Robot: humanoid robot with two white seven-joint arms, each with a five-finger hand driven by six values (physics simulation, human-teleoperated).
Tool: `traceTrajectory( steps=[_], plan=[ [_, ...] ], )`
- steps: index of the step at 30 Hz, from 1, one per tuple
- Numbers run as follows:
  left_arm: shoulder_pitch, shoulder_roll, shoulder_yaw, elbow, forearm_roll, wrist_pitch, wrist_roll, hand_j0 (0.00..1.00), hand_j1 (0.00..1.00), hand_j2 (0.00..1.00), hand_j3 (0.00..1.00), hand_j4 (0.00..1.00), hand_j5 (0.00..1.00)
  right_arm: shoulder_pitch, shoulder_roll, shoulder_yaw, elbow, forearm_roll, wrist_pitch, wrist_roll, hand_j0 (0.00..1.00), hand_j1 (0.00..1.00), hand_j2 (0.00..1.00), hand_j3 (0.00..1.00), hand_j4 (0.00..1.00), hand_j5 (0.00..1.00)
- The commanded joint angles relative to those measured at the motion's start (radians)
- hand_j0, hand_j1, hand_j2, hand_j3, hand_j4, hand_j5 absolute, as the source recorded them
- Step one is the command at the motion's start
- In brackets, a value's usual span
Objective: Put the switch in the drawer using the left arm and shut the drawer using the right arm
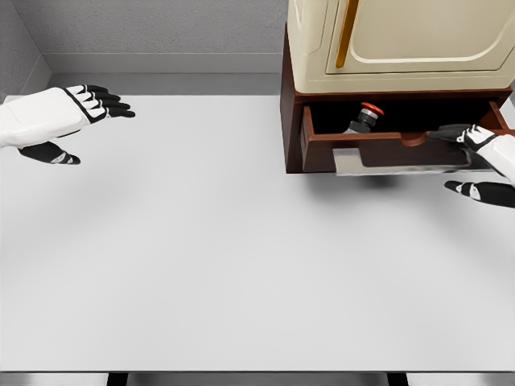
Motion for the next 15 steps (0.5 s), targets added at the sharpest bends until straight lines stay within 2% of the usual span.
traceTrajectory(
  steps=[1,6,15],
  plan=[
    [0.000,0.000,0.001,0.000,0.006,0.001,0.001,1.00,1.00,1.00,1.00,1.00,1.00,0.000,-0.001,-0.002,-0.032,-0.007,0.001,-0.001,0.80,0.80,0.80,0.80,0.80,0.80],
    [0.000,0.000,0.001,-0.001,0.006,0.001,0.001,1.00,1.00,1.00,1.00,1.00,1.00,0.011,-0.026,-0.020,-0.132,-0.007,0.001,-0.001,0.72,0.72,0.72,0.72,0.72,0.72],
    [0.002,0.002,0.001,-0.003,0.006,0.001,0.001,1.00,1.00,1.00,1.00,1.00,1.00,0.080,-0.027,-0.031,-0.150,-0.007,0.001,0.000,0.56,0.56,0.56,0.56,0.56,0.56]
  ],
)
